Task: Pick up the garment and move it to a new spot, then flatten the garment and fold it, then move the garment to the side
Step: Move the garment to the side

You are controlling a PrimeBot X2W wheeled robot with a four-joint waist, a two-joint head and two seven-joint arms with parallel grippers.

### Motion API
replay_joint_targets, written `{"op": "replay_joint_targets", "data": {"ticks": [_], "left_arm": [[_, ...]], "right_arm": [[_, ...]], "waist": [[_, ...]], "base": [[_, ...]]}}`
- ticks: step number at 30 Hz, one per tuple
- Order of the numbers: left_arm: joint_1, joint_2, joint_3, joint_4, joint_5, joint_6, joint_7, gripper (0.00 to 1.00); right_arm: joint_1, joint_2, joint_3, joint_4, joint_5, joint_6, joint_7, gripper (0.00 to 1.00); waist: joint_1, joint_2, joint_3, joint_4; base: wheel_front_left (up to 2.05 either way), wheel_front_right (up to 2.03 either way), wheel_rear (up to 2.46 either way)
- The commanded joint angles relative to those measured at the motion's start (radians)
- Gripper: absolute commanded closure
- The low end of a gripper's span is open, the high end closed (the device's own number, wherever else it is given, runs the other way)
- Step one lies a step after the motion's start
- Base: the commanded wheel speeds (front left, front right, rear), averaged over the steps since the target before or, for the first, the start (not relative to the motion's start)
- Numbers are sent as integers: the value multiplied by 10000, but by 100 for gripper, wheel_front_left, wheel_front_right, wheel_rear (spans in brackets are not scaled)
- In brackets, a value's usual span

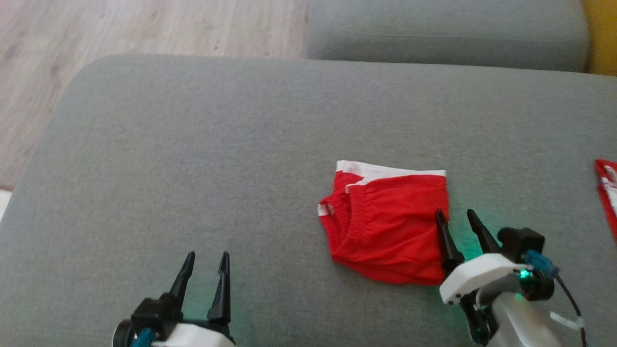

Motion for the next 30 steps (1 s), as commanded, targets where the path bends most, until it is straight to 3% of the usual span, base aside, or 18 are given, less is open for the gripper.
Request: {"op": "replay_joint_targets", "data": {"ticks": [1, 5, 6, 7, 8, 14, 30], "left_arm": [[-582, 20, 214, -198, -42, -35, -97, 0], [-696, 20, 215, -143, -53, -75, -97, 0], [-721, 20, 224, -144, -57, -83, -97, 0], [-734, 20, 235, -146, -60, -88, -97, 0], [-741, 20, 255, -152, -63, -92, -97, 0], [-739, 20, 343, -232, -125, -122, -97, 0], [-1277, 20, -1104, -497, -783, -266, -97, 0]], "right_arm": [[-536, -38, 308, 431, 10, 67, -111, 0], [-1057, -38, 656, 1735, 189, 67, -111, 0], [-1131, -38, 771, 2050, 264, 67, -111, 24], [-1216, -38, 851, 2254, 318, 67, -111, 69], [-1283, -38, 904, 2341, 356, 67, -111, 100], [-1271, -38, 641, 1741, 231, 67, -111, 100], [-634, -38, 991, -250, 297, 67, -111, 100]], "waist": [[-1, 0, 270, 263], [-1, 0, 532, 442], [-1, 0, 565, 454], [-1, 0, 592, 454], [-1, 0, 616, 437], [-1, 0, 566, -264], [-1, 0, 436, -4565]], "base": [[0, 0, 0], [0, 0, 0], [0, 0, 0], [0, 0, 0], [0, 0, 0], [0, 0, 0], [0, 0, 0]]}}
